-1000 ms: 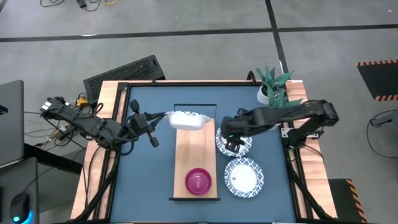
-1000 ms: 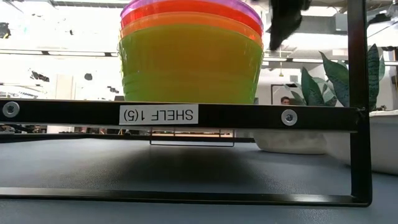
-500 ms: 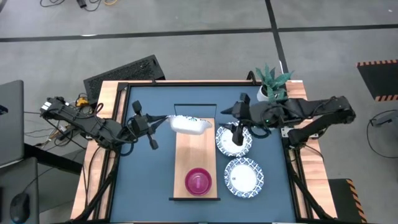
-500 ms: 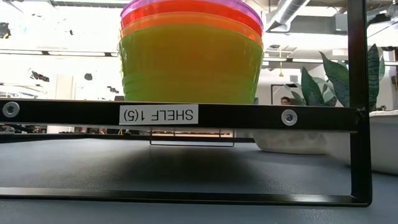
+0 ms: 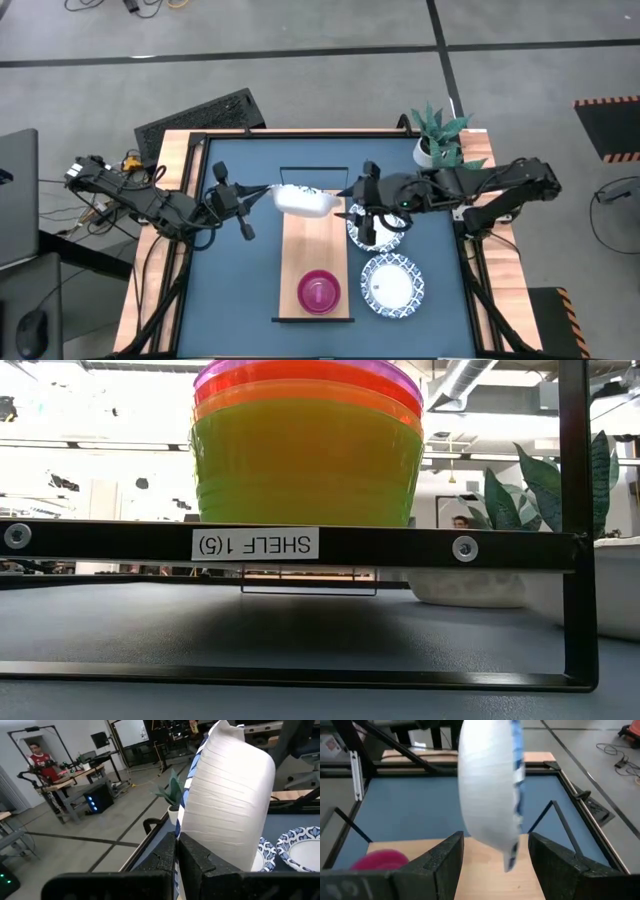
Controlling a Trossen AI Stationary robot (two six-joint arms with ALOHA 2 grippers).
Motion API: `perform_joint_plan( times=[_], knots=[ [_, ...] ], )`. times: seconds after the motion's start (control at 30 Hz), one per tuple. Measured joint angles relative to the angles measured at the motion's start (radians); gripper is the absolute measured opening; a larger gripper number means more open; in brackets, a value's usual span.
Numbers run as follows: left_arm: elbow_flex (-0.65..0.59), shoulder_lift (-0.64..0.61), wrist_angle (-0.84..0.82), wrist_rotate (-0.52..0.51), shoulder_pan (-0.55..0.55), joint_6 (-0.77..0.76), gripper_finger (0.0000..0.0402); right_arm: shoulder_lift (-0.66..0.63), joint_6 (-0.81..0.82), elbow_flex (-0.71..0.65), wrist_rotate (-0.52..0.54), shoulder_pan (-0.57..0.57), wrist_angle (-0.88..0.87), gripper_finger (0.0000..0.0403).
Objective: Place and stack bowls onto a shelf
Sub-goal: Put the left white bowl on the shelf
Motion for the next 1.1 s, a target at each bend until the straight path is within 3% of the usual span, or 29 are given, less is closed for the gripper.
perform_joint_plan(
  times=[0.2, 0.5, 0.73, 0.87, 1.1],
  knots=[
    [0.0, 0.0, 0.0, 0.0, 0.0, -0.001, 0.0, -0.008, 0.0, 0.0, -0.003, -0.006, 0.021, 0.0195],
    [0.0, 0.0, 0.0, 0.002, 0.0, -0.014, 0.0, -0.005, -0.001, 0.0, -0.004, -0.006, 0.021, 0.0025],
    [0.0, 0.0, -0.004, 0.056, 0.0, -0.025, 0.0, -0.003, 0.013, 0.0, 0.008, -0.005, 0.02, 0.0019],
    [0.0, 0.0, -0.008, 0.036, 0.0, -0.033, 0.0002, -0.003, 0.015, 0.0, 0.105, -0.005, 0.019, 0.0018],
    [0.0, 0.0, -0.028, 0.082, 0.0, 0.0, 0.0048, -0.003, -0.001, 0.0, 0.192, -0.006, -0.049, 0.0018]
  ],
)
